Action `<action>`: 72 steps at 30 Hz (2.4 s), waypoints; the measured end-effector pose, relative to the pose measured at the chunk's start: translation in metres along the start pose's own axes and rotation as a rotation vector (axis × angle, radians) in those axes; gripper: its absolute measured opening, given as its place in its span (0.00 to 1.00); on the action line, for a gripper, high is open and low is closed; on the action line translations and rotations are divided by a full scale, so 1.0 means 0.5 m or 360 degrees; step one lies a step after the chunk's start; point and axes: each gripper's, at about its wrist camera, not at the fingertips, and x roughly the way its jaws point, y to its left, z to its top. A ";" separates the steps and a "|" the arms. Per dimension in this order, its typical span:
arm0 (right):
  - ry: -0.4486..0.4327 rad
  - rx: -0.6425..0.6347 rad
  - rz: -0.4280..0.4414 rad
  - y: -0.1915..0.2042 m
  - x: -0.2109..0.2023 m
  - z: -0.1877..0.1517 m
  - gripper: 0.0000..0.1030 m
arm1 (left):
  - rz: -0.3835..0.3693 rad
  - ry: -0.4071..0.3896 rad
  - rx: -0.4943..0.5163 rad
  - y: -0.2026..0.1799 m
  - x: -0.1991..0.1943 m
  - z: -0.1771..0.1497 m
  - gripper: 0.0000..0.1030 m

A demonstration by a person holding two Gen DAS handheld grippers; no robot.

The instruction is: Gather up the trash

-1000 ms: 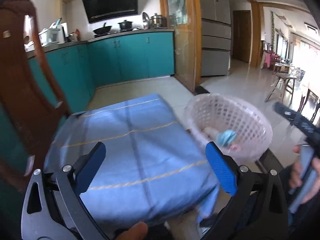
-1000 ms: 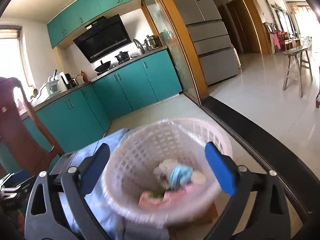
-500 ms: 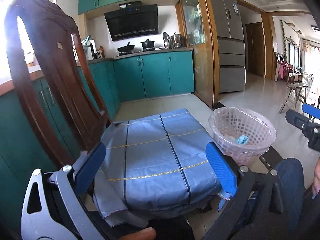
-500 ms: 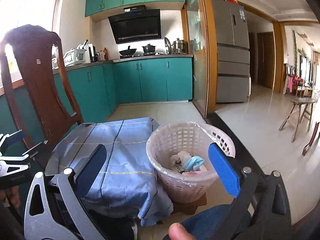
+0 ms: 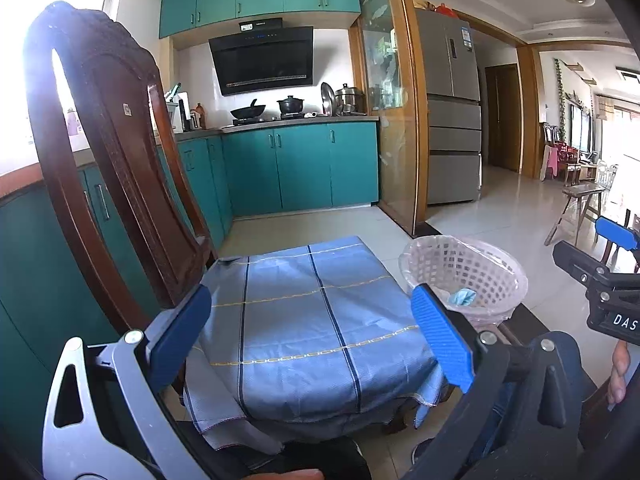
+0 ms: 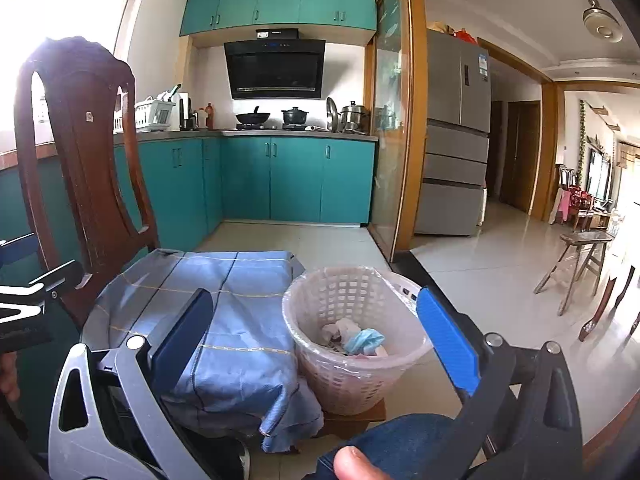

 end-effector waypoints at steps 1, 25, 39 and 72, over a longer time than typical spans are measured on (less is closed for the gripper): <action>-0.0001 0.0001 -0.0007 0.001 -0.001 0.001 0.97 | -0.0005 0.0001 0.0000 -0.001 0.000 0.001 0.97; -0.0008 -0.0027 -0.0049 0.005 -0.004 -0.003 0.97 | -0.0012 0.0053 -0.0011 0.003 0.021 -0.012 0.97; -0.0015 -0.0044 -0.0036 0.006 -0.004 -0.003 0.97 | 0.0004 0.0056 -0.0016 0.009 0.021 -0.016 0.97; -0.0001 -0.0048 -0.0019 0.005 0.001 0.000 0.97 | 0.0005 0.0062 -0.0019 0.007 0.010 -0.011 0.97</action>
